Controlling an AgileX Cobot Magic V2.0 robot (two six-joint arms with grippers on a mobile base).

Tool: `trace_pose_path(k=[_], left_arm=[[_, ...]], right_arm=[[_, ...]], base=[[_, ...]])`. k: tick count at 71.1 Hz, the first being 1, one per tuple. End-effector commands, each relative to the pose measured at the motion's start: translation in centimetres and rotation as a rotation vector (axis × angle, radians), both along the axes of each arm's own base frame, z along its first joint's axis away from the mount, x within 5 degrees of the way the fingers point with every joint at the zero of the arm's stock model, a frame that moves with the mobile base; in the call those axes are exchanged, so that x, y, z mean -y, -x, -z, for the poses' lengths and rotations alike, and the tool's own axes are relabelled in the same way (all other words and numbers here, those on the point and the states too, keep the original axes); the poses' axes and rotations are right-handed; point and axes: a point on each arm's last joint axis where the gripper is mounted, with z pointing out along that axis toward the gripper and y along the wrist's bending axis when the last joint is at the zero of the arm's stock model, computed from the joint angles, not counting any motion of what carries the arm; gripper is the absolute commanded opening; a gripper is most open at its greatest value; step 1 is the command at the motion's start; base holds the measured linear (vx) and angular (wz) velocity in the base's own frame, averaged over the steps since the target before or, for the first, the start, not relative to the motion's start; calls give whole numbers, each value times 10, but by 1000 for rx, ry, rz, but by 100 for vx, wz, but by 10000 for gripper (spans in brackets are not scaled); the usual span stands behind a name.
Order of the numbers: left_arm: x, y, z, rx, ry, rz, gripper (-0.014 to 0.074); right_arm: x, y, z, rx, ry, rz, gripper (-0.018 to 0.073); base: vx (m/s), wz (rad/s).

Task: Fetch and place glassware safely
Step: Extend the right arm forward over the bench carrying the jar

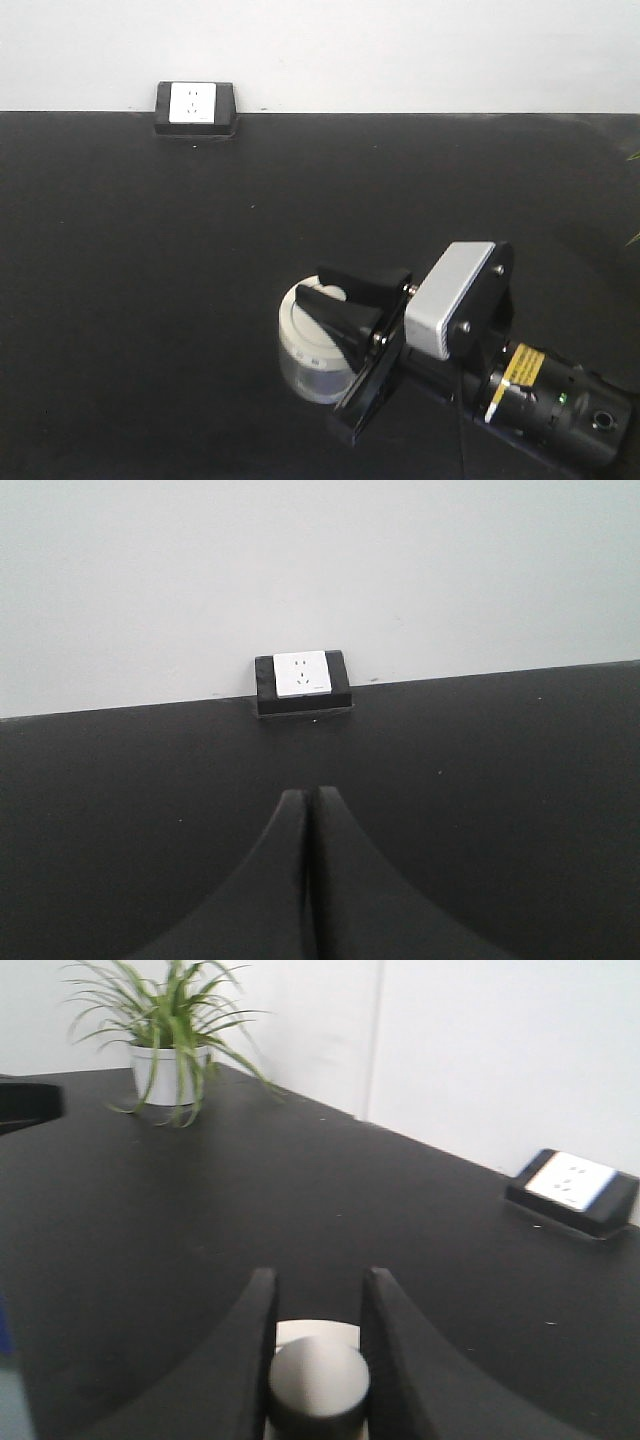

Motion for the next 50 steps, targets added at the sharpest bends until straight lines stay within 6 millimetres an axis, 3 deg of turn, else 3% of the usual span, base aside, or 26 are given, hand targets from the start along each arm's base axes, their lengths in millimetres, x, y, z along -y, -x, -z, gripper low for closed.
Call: trace_pose_path(k=[1, 21, 50], left_arm=[[0, -1, -15, 95, 21, 6, -7], [0, -1, -15, 95, 21, 6, -7], [0, -1, -15, 95, 21, 6, -7]], right_arm=[[6, -11, -20, 107, -121, 17, -1], [20, -50, -1, 147, -106, 11, -1], [3, -124, 11, 189, -109, -32, -1]], base=[[0, 0], [0, 0], [0, 0]])
